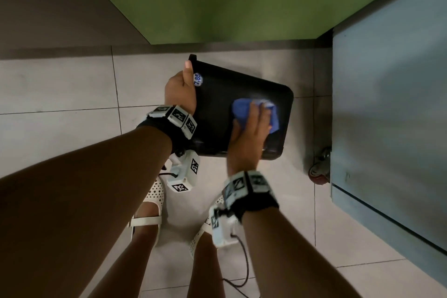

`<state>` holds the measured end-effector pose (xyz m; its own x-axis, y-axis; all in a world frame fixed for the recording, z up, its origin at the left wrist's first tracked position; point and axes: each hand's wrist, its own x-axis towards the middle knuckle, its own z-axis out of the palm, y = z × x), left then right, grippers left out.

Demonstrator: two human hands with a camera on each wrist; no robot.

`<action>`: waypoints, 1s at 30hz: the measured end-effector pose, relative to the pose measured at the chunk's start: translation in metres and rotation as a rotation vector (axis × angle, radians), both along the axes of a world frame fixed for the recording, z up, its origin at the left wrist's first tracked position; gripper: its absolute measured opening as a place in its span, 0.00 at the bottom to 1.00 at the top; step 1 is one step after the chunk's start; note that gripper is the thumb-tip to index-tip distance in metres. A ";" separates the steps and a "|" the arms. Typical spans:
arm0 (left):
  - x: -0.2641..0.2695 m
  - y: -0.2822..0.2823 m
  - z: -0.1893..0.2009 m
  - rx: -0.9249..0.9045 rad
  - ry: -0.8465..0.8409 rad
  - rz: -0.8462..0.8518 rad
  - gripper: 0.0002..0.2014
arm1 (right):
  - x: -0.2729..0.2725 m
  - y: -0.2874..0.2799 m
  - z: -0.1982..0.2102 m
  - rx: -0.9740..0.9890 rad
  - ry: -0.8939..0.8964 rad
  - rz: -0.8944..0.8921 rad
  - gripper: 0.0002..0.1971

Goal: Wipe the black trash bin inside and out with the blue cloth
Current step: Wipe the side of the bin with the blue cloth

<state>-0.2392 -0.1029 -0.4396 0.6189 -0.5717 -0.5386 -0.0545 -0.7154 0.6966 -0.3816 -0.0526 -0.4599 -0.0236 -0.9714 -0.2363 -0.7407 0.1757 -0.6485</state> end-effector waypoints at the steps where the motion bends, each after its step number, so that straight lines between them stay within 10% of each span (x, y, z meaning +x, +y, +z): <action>1: 0.000 0.001 -0.001 -0.004 -0.016 0.000 0.26 | 0.006 0.017 0.001 -0.029 -0.004 0.099 0.25; 6: 0.000 0.002 0.001 -0.015 -0.050 -0.044 0.27 | 0.008 0.045 0.001 -0.054 -0.003 0.370 0.27; 17: -0.002 0.003 0.002 0.005 -0.082 -0.057 0.28 | -0.038 0.001 -0.005 0.024 0.004 -0.336 0.26; 25: -0.006 0.006 0.005 0.047 -0.198 -0.083 0.27 | 0.021 0.008 0.013 -0.046 -0.058 0.370 0.25; 30: -0.007 0.013 0.006 0.004 -0.171 -0.076 0.26 | 0.011 -0.056 0.016 -0.078 -0.019 0.021 0.23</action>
